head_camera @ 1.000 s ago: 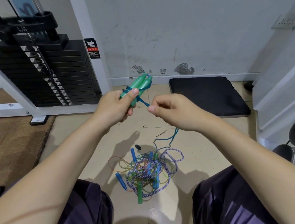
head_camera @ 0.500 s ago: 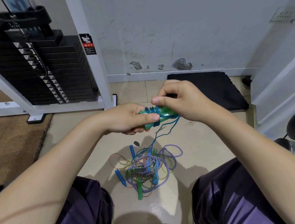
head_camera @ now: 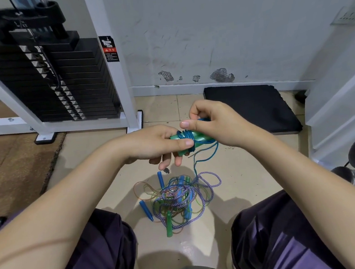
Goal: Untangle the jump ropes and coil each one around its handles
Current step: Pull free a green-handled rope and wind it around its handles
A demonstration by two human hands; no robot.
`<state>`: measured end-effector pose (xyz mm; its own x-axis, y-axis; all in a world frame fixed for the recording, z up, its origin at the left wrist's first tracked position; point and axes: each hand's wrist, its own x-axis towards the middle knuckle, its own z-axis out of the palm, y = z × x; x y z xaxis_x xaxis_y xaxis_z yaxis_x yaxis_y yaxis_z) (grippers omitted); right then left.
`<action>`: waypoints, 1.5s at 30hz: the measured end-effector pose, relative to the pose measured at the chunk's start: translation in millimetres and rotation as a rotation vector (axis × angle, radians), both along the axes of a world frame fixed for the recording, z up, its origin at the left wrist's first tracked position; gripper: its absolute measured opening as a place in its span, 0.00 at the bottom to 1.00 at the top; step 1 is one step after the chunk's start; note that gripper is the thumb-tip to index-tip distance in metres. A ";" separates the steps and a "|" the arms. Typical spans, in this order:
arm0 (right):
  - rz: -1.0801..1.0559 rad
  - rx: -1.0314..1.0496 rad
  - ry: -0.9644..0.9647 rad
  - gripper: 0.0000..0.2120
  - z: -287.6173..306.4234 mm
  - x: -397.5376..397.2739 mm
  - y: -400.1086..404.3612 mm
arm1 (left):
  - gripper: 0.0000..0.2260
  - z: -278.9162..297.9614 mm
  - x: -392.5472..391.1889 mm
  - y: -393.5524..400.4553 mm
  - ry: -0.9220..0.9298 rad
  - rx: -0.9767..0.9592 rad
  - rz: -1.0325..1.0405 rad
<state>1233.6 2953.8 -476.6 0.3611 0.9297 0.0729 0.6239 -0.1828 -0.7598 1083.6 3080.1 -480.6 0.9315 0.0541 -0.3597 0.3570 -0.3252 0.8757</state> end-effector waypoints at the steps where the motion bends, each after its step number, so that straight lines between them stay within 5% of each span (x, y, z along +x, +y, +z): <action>1: -0.009 0.003 -0.012 0.15 0.3 0.0 0.2 | 0.14 -0.2 0.7 -1.3 -0.001 0.014 0.020; 6: -0.048 0.002 -0.020 0.15 -1.1 -2.1 1.3 | 0.14 -0.7 4.6 -10.3 -0.043 0.096 0.090; 11: -0.087 0.049 0.271 0.14 -1.0 0.6 -0.1 | 0.18 -0.9 2.8 -4.7 -0.082 0.105 0.007; 16: -0.055 -0.025 0.288 0.12 0.4 -0.8 -2.4 | 0.16 -2.8 1.2 -0.2 -0.129 0.101 -0.049; 21: -0.011 -0.016 0.876 0.17 8.4 10.7 -5.2 | 0.17 -2.9 2.6 3.4 -0.269 -0.053 0.101; 23: 0.080 -0.004 0.919 0.18 8.1 13.7 -6.6 | 0.18 0.2 5.0 5.0 -0.335 -0.123 0.260; 30: -0.005 0.030 0.715 0.02 1.7 -7.0 1.8 | 0.18 3.4 9.8 0.1 -0.450 -0.142 0.517; 33: -0.029 -0.017 0.557 0.10 3.7 -10.6 1.7 | 0.19 3.0 9.2 11.0 -0.444 -0.095 0.652; 37: -0.010 -0.054 -0.008 0.14 6.9 -17.4 5.6 | 0.18 -4.3 10.0 19.9 -0.324 0.055 0.717; 39: 0.021 -0.047 -0.218 0.14 8.0 -15.1 5.3 | 0.17 -7.8 11.3 21.4 -0.244 0.120 0.642; 45: -0.028 0.133 -0.177 0.06 16.3 0.5 -1.5 | 0.16 2.5 1.9 21.8 -0.042 0.074 0.186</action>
<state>1234.1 2952.4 -460.2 0.3570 0.8974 0.2592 0.7460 -0.1070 -0.6572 1085.5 3101.9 -478.0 0.9171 0.2513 -0.3096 0.3807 -0.3210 0.8672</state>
